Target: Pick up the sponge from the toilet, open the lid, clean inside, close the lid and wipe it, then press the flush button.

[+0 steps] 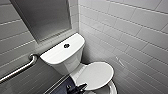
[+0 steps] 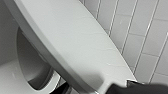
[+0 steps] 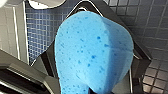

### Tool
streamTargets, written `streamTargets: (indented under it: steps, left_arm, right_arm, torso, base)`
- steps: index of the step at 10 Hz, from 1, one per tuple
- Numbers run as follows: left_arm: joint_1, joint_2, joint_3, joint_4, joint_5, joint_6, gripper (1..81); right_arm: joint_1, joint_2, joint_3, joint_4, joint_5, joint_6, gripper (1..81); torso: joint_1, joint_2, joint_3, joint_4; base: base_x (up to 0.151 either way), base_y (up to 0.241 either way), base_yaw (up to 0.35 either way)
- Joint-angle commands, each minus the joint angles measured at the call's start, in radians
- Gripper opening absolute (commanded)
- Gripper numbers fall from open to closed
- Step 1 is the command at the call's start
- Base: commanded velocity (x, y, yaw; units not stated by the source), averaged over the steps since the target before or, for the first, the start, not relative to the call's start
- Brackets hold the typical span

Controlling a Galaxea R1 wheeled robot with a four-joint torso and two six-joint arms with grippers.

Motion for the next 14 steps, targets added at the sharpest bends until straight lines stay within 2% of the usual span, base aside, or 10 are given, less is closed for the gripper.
streamTargets:
  steps: [1, 3, 5, 9, 12, 14]
  left_arm:
    - [-0.144, -0.011, 0.091, 0.047, -0.132, -0.037, 81.1]
    - [-0.144, -0.049, 0.091, 0.046, -0.175, -0.120, 81.1]
    - [-0.143, -0.098, 0.091, 0.038, -0.230, -0.149, 81.1]
    - [-0.100, -0.238, 0.062, 0.001, -0.351, -0.151, 81.1]
    - [-0.048, -0.266, 0.006, -0.049, -0.417, -0.151, 81.1]
    - [-0.026, -0.286, -0.018, -0.005, -0.423, -0.151, 81.1]
  right_arm:
    - [-0.031, -0.032, -0.002, -0.016, -0.033, 0.002, 1.0]
    - [-0.029, -0.028, -0.004, -0.016, -0.033, 0.002, 1.0]
    - [-0.034, -0.028, -0.004, -0.017, -0.033, 0.002, 1.0]
    - [-0.040, -0.026, -0.004, -0.020, -0.013, 0.001, 1.0]
    - [-0.048, -0.028, -0.004, -0.020, 0.007, 0.001, 1.0]
    - [-0.046, -0.029, -0.010, -0.017, 0.009, 0.002, 1.0]
  torso:
    - [0.000, 0.000, -0.002, 0.000]
    - [0.000, 0.000, 0.001, 0.000]
    - [0.000, 0.000, 0.001, 0.000]
    - [0.000, 0.000, 0.002, 0.000]
    - [0.000, 0.000, 0.002, 0.000]
    - [0.000, 0.000, 0.002, 0.000]
  base:
    - [0.000, 0.000, 0.000]
    - [0.000, 0.000, 0.000]
    - [0.000, 0.000, 0.000]
    - [0.000, 0.000, 0.000]
    - [0.000, 0.000, 0.000]
    - [0.000, 0.000, 0.000]
